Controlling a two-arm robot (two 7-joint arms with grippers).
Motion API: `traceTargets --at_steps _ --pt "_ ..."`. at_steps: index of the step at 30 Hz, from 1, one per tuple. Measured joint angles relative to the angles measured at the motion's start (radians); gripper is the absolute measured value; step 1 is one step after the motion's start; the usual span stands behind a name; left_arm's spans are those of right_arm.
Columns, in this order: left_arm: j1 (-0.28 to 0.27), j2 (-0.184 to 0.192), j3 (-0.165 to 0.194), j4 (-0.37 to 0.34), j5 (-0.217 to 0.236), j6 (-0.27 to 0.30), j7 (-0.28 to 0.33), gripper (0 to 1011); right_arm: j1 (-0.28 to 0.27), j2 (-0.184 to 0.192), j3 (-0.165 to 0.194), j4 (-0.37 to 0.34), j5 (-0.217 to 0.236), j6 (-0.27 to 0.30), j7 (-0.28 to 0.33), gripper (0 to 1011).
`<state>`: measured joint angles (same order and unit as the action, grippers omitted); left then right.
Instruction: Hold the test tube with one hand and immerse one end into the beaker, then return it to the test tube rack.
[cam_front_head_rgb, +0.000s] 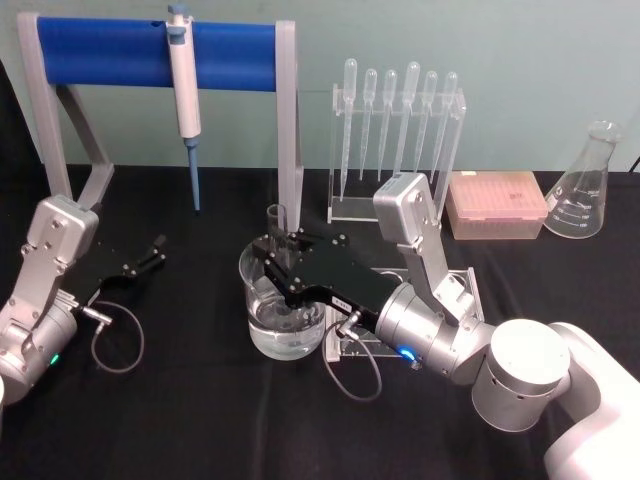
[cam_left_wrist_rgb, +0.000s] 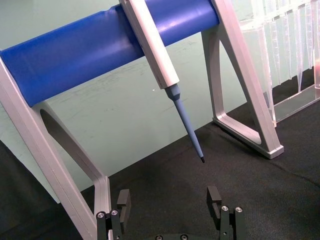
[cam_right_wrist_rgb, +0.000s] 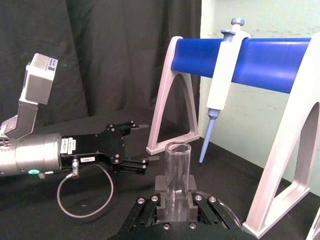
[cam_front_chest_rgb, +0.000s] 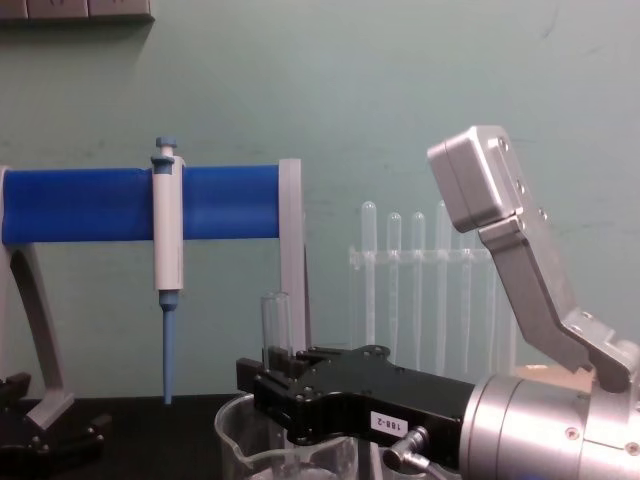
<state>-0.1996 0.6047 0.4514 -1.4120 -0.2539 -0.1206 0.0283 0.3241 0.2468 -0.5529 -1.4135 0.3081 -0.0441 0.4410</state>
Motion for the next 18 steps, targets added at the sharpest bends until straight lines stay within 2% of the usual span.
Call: traceTargets --at_steps 18 --pt "0.000 0.000 0.000 0.000 0.000 0.000 0.000 1000 0.000 0.000 0.000 0.000 0.001 0.001 0.000 227"
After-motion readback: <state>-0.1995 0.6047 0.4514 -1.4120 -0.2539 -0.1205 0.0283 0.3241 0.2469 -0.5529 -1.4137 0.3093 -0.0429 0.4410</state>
